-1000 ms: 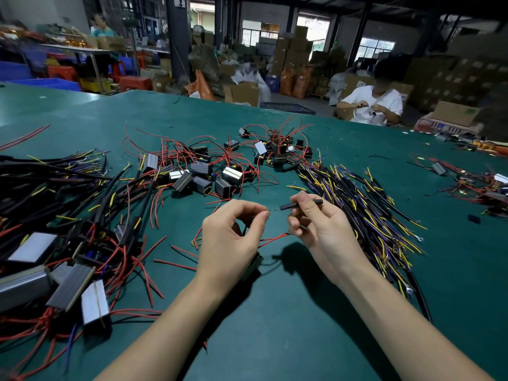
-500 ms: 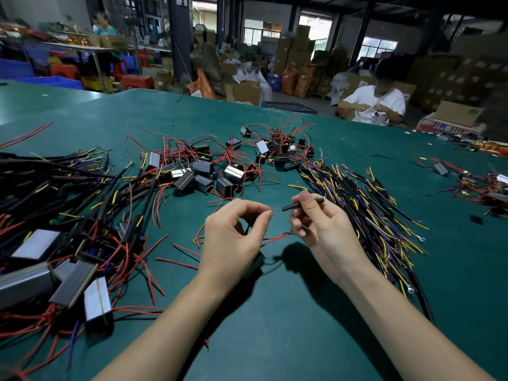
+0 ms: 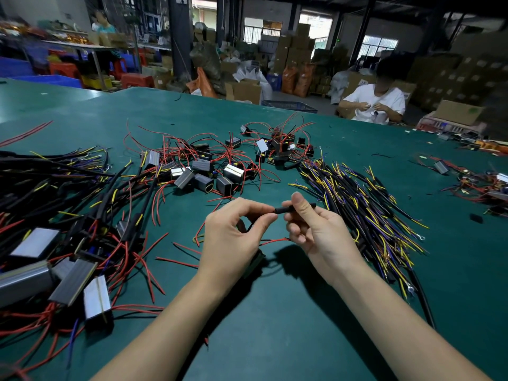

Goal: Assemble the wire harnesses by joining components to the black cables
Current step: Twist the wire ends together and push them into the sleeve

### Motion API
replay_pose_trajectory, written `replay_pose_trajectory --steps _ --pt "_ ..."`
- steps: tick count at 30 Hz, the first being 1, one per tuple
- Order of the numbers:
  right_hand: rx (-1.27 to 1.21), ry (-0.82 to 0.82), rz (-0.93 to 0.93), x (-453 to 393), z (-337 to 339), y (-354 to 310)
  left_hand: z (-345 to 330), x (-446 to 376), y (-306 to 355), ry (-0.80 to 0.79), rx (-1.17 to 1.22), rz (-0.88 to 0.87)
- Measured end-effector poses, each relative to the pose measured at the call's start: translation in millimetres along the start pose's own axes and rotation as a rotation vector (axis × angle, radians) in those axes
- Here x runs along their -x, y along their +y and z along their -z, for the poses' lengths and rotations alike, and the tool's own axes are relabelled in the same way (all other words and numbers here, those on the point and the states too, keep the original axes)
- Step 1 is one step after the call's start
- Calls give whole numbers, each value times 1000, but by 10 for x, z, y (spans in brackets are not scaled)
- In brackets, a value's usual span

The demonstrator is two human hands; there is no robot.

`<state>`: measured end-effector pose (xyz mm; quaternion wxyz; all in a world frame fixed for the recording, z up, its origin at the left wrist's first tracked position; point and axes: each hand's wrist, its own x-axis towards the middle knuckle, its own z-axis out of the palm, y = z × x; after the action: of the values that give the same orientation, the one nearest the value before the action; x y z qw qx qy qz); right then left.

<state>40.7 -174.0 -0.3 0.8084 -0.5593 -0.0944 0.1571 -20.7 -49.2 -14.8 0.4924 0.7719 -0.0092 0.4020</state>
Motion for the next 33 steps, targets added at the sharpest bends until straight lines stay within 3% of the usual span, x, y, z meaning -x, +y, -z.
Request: replay_pose_trajectory --steps 9,21,25,28,33 --pt "223 -14 166 21 1 -43 13 -20 -20 16 112 121" --pt "335 38 291 46 -68 -27 58 -16 5 -51 16 -40" --pt "383 73 340 41 -38 4 140 -30 47 -234 -76 -4" --pt "437 118 364 18 6 16 268 -103 74 -393 -327 76" --pt "451 167 395 -20 35 30 365 -193 133 -485 -318 141"
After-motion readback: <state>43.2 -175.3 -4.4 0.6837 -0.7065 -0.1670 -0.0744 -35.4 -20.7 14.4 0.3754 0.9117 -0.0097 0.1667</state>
